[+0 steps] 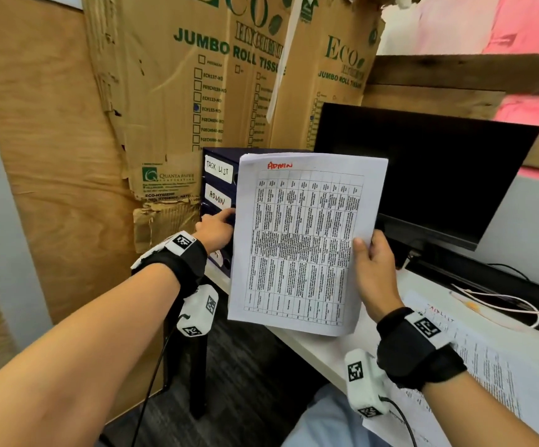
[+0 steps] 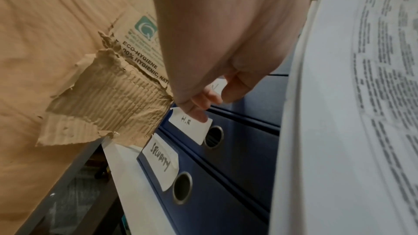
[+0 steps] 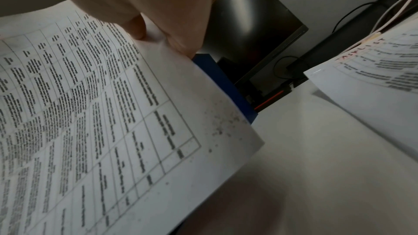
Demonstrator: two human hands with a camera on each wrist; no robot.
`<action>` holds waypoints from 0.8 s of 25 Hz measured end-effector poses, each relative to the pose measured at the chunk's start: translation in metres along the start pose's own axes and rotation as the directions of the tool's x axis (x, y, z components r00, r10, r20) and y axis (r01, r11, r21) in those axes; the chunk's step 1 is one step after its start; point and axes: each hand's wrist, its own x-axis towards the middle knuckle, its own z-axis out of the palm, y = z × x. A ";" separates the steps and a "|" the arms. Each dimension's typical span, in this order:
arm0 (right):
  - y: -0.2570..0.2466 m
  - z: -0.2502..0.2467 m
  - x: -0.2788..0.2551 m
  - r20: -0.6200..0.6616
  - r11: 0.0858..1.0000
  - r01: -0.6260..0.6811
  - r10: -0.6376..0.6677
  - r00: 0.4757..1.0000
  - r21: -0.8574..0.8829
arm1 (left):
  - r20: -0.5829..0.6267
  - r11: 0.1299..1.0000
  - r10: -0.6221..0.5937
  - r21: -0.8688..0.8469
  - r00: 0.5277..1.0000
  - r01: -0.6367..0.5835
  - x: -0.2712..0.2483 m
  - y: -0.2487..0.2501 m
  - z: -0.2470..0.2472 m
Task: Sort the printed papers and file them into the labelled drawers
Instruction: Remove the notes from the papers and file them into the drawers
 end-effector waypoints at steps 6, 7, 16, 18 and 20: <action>-0.029 0.016 0.010 0.013 0.997 0.028 -0.029 0.999 0.066 | 0.043 0.977 0.064 -0.206 0.997 -0.053 -0.037 -0.008 -0.053; -0.040 0.022 0.013 0.008 0.995 0.040 -0.041 0.999 0.095 | 0.049 0.980 0.053 -0.197 0.997 -0.043 -0.048 -0.014 -0.066; -0.139 0.129 0.020 0.078 0.960 0.000 -0.023 0.997 0.281 | 0.057 0.942 0.057 -0.334 0.997 -0.035 -0.135 -0.056 -0.163; -0.145 0.149 0.010 0.206 0.960 -0.153 0.105 0.973 0.236 | 0.150 0.824 0.056 -0.565 0.987 0.039 -0.153 -0.058 -0.182; -0.141 0.161 0.007 0.347 0.943 -0.302 0.237 0.907 0.144 | 0.182 0.714 0.038 -0.693 0.983 0.101 -0.169 -0.055 -0.196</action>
